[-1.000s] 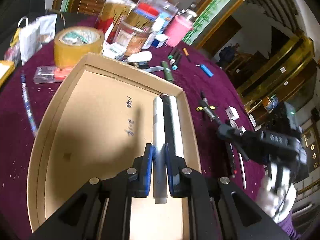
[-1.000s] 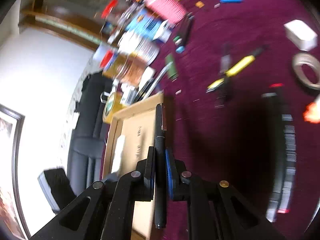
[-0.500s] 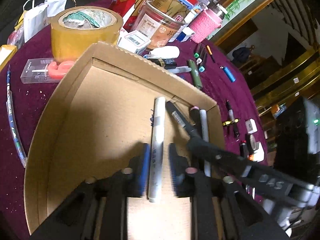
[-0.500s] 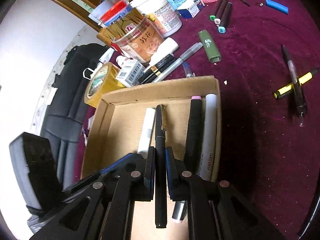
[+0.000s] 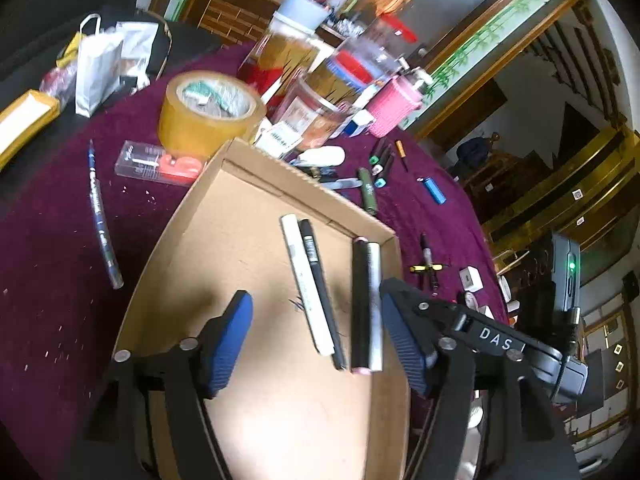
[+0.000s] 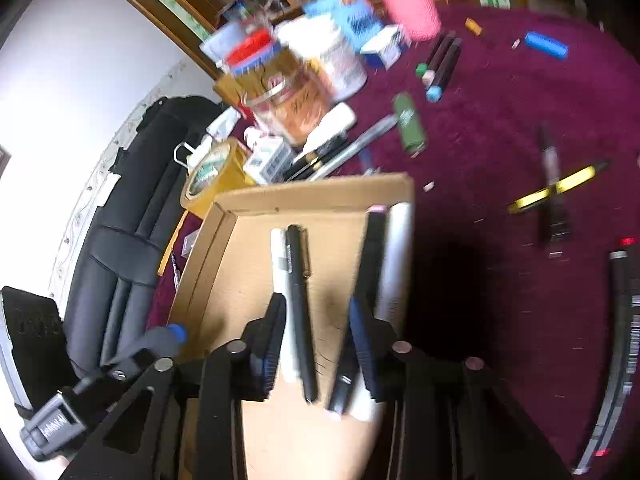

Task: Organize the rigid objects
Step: 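Release the white marker and black pen into the tray with both tools, then move both tools back toward the red-capped black markers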

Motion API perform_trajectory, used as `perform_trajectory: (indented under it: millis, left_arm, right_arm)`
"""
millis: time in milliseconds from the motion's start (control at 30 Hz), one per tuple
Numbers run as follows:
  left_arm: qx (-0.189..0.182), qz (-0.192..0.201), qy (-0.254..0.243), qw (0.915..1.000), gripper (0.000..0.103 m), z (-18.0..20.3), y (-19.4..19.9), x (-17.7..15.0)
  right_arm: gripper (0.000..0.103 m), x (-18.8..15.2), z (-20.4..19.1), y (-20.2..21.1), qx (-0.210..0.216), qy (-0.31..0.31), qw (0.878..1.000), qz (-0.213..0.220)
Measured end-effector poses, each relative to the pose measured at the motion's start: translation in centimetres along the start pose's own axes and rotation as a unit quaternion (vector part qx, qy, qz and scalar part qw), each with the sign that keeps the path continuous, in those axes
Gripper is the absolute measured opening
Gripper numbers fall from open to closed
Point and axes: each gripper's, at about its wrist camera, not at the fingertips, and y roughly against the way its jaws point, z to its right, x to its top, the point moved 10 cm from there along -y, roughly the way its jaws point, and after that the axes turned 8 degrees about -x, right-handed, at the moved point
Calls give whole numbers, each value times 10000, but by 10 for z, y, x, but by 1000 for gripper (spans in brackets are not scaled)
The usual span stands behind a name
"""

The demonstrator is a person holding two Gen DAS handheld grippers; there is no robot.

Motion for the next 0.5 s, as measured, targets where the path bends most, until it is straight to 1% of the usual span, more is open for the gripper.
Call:
perform_trajectory:
  millis: [33, 100, 167, 233, 267, 300, 333, 367, 400, 433, 467, 500]
  left_arm:
    - [-19, 33, -50, 10000, 71, 6, 3, -2]
    - [-79, 61, -189, 9998, 72, 23, 8, -8]
    - [-177, 37, -337, 9993, 75, 44, 9, -16]
    - [-290, -22, -442, 9986, 77, 62, 6, -24]
    - [-348, -79, -509, 9981, 77, 72, 2, -30]
    - [-392, -148, -583, 9974, 77, 82, -2, -36]
    - [-427, -209, -653, 9967, 77, 91, -7, -42]
    - [-465, -287, -742, 9957, 77, 101, -12, -49]
    - [-489, -353, -809, 9949, 77, 109, -18, -55]
    - [-514, -431, -871, 9939, 77, 118, -24, -62]
    - [-527, -481, -901, 9934, 77, 123, -29, -68]
    - [-542, -543, -923, 9928, 77, 128, -35, -75]
  right_arm:
    - [47, 0, 6, 10, -26, 16, 9999, 119]
    - [52, 2, 22, 34, -120, 45, 9990, 420]
    - [54, 5, 41, 63, -329, 122, 9959, 838]
    - [58, 7, 59, 93, -673, 252, 9884, 1337]
    - [60, 8, 74, 116, -1038, 365, 9784, 1751]
    - [66, 9, 82, 129, -1269, 423, 9708, 1989]
    - [76, 8, 93, 147, -1562, 496, 9593, 2301]
    - [82, 7, 104, 165, -1829, 574, 9460, 2615]
    - [95, 5, 113, 176, -2027, 622, 9362, 2802]
    - [103, 5, 124, 184, -2229, 659, 9271, 2940]
    - [103, 5, 138, 189, -2394, 669, 9209, 3001]
    - [103, 5, 155, 188, -2519, 596, 9203, 2932]
